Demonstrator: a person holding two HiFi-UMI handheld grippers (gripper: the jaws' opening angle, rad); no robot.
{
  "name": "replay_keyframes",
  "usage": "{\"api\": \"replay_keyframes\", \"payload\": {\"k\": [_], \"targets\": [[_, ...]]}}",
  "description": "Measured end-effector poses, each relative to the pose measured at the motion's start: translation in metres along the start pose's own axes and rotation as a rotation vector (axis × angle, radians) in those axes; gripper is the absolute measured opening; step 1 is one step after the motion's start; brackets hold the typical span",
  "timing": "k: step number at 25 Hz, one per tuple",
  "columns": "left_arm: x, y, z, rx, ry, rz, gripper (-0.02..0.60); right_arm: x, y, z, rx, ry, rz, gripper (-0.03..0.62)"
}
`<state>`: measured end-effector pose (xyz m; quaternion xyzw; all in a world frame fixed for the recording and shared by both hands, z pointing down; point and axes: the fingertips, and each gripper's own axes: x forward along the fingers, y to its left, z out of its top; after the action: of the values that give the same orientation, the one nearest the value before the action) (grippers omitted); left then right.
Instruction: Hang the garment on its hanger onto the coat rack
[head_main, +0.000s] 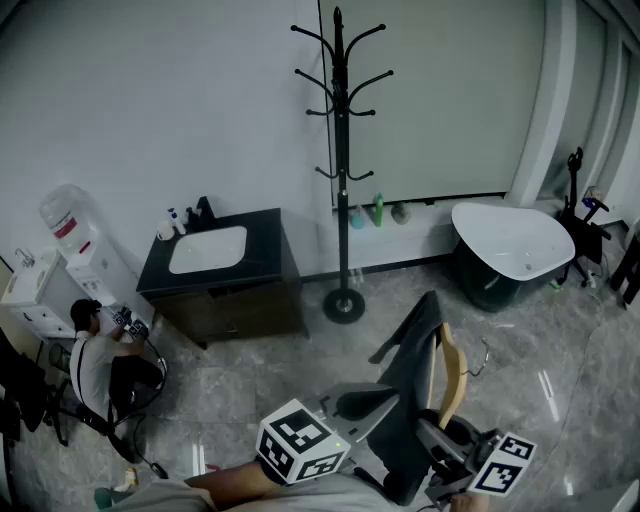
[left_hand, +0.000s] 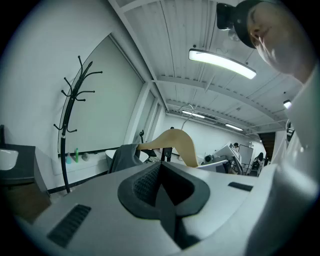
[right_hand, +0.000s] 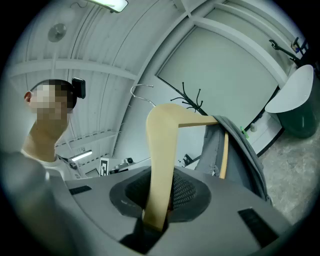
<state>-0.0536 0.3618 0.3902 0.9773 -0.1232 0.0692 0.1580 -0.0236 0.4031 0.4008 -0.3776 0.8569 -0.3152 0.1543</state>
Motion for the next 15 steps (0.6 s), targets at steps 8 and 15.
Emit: {"api": "replay_keyframes", "payload": {"k": [8,15], "targets": [[0.002,0.002,0.001,0.004,-0.001,0.018,0.005,-0.001,-0.005,0.005,-0.004,0.011,0.005,0.071],[0.011,-0.001,-0.006,-0.009,0.020,0.025,0.005,-0.012,-0.014,0.010,0.011,0.007,0.011,0.071]]}}
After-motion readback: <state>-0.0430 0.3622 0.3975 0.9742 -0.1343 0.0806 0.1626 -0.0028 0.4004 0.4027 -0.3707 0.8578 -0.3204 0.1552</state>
